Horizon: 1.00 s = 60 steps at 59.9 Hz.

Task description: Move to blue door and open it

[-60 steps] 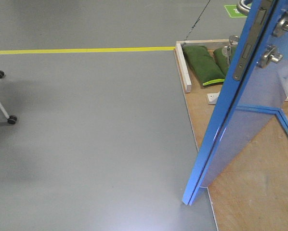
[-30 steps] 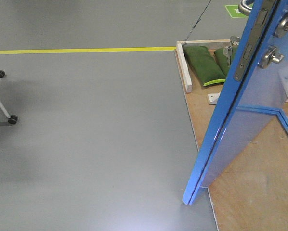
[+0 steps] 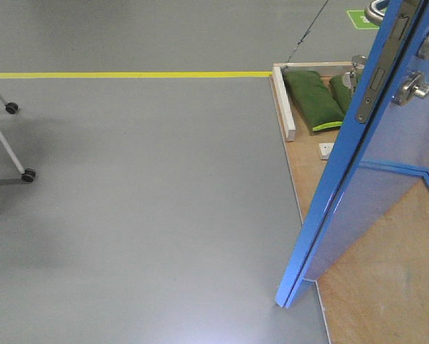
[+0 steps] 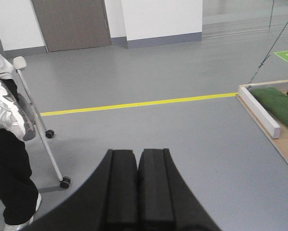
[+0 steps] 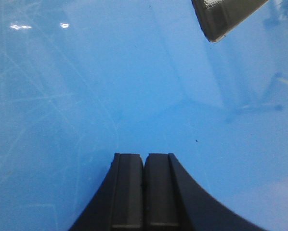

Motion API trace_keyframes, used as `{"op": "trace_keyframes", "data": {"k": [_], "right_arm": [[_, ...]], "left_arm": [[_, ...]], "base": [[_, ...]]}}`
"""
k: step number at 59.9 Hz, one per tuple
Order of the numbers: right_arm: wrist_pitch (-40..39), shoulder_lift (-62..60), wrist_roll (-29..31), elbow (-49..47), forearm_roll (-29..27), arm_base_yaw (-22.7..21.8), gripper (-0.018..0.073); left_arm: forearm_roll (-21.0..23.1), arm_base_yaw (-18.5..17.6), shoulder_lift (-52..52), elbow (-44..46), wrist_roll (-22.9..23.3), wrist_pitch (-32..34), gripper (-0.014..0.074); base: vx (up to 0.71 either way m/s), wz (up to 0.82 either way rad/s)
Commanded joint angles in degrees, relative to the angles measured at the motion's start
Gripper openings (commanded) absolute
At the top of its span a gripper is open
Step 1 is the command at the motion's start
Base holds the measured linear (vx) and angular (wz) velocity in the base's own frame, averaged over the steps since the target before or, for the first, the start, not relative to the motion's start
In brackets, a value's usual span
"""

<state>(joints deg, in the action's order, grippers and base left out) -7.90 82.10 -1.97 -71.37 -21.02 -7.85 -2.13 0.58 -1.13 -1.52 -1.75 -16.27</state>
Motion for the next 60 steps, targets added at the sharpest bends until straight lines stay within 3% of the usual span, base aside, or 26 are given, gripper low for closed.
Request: {"op": "trace_keyframes", "data": {"k": [1,60], "right_arm": [[-3.2,-1.4,1.0,-1.9,1.6,0.8,0.0002],[-3.2,-1.4,1.0,-1.9,1.6,0.8,0.0002]], "left_arm": [[0.5,-0.4,-0.3,-0.3,0.1,4.9,0.0070],[0.5,-0.4,-0.3,-0.3,0.1,4.9,0.0070]], "base": [[0.05,0.13],[0.11,0.12]]}}
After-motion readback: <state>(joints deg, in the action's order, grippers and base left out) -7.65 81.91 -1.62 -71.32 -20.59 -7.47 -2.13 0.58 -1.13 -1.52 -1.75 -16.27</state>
